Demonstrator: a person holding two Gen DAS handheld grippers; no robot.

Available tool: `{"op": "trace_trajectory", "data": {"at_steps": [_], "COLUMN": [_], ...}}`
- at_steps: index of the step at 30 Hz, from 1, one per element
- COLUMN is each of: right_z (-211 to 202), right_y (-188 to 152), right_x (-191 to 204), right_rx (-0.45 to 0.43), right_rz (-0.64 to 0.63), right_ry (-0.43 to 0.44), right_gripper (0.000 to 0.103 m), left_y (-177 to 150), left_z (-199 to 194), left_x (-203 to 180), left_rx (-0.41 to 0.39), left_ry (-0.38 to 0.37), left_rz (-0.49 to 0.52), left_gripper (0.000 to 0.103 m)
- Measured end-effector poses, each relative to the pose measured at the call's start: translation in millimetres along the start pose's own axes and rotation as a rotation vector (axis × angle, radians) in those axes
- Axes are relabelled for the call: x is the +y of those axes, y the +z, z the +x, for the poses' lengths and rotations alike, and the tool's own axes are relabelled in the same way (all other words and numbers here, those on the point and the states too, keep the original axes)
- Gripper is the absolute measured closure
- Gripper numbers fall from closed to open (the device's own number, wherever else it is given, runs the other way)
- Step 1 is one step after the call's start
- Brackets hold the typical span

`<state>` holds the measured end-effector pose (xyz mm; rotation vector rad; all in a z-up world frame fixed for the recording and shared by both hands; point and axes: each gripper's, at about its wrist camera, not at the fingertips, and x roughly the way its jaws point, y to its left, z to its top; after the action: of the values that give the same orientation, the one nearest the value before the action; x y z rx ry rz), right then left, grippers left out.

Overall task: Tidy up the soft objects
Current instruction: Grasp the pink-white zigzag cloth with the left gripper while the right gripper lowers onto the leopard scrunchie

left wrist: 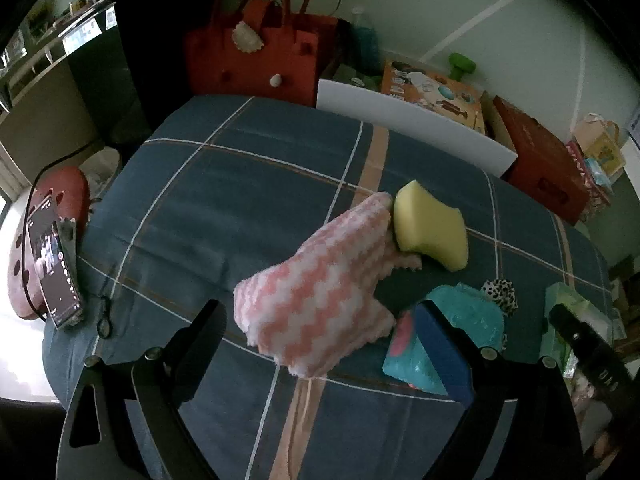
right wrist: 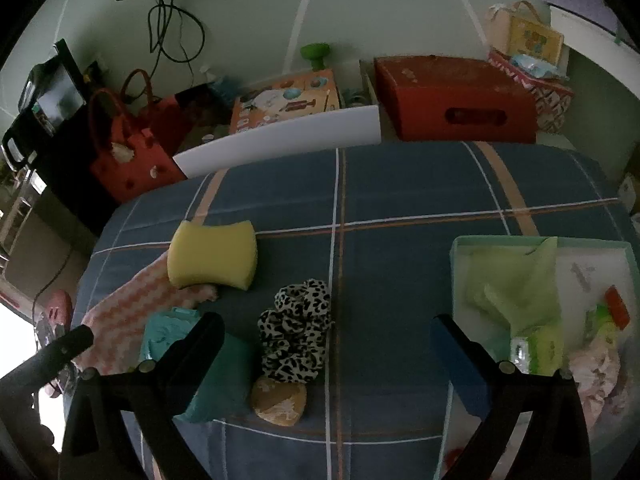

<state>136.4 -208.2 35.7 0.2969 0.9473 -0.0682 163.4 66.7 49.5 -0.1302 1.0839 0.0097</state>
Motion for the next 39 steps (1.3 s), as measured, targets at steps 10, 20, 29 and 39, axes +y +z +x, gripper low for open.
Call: {"op": "trace_trajectory", "data": {"at_steps": [10,20,29,39], "right_z": [17,44,77,93], "right_y": [0,7,7,2], "right_x": [7,14,2,-11], "right_rx": [0.035,0.046,0.101,0.143], "right_rz": [-0.012,0.02,0.11,0.15], "right_ry": [0.024,0.045,0.048,0.06], "right_gripper": [0.0,0.0,0.005,0.019], "left_y": [20,45,57,50], "left_z": [23,56,85,100], "left_x": [-7,-4,-11,-24], "left_rx": [0.055,0.065,0.102,0.136], "left_ry": [0.005,-0.003,-0.004,-0.002], "left_rz": [-0.003,-0.012,0.022,0.086], "left_gripper": [0.008,0.008,0.008,0.031]}}
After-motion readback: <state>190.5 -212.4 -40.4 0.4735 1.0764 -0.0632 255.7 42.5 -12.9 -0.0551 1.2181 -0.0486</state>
